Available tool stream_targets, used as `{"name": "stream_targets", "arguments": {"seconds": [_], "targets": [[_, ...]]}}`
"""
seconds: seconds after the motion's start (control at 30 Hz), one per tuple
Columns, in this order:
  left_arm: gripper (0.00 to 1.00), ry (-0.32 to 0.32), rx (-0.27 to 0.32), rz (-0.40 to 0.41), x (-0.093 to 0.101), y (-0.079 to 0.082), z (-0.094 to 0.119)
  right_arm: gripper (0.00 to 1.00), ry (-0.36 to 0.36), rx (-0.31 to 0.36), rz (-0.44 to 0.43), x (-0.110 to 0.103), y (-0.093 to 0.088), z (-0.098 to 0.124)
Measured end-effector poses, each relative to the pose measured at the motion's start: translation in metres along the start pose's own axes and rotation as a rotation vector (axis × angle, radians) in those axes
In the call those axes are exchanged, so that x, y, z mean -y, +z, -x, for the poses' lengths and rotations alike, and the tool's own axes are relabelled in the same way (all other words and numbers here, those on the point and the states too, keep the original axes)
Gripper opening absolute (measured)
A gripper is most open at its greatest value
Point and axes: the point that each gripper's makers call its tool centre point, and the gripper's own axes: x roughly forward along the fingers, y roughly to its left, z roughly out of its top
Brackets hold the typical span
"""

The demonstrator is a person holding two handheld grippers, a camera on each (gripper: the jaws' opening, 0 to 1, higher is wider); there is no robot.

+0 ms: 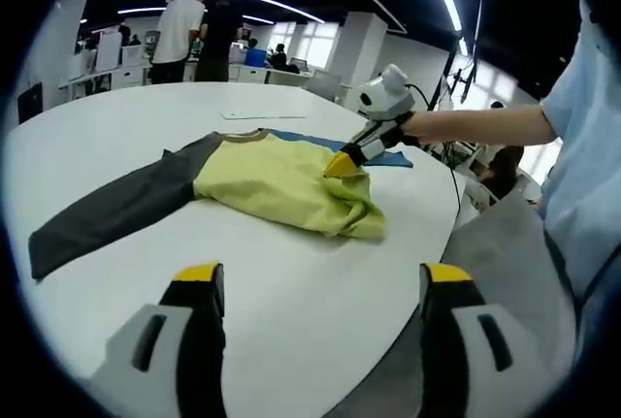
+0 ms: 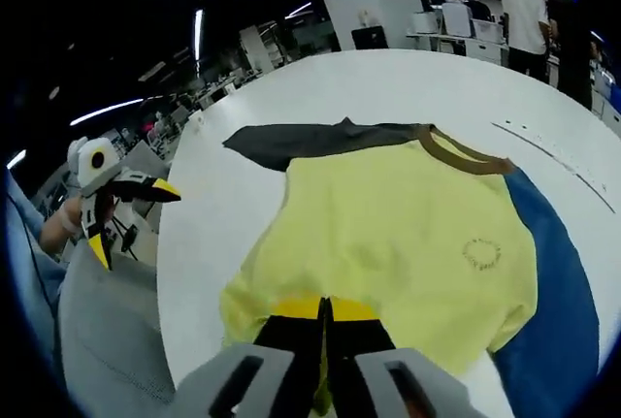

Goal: Fold the garment on the visible template until the final outline fits inside the template.

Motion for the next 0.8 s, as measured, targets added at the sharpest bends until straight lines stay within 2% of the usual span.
{"name": "stream_targets", "arguments": {"seconds": [0.17, 0.3, 0.5, 0.8], "targets": [[0.80, -0.001, -0.003, 0.000, 0.000, -0.001, -0.001, 0.00, -0.013, 0.022, 0.040, 0.000, 0.005, 0.008], [0.80, -0.006, -0.001, 0.001, 0.001, -0.001, -0.003, 0.18, -0.021, 0.032, 0.072, -0.002, 0.007, 0.016], [0.80, -0.011, 0.001, 0.004, 0.002, -0.001, -0.004, 0.32, -0.019, 0.019, 0.115, -0.012, 0.000, 0.030], [0.80, -0.016, 0.000, 0.005, 0.003, -0.002, -0.005, 0.27, -0.015, -0.001, 0.110, -0.020, -0.020, 0.049]]}}
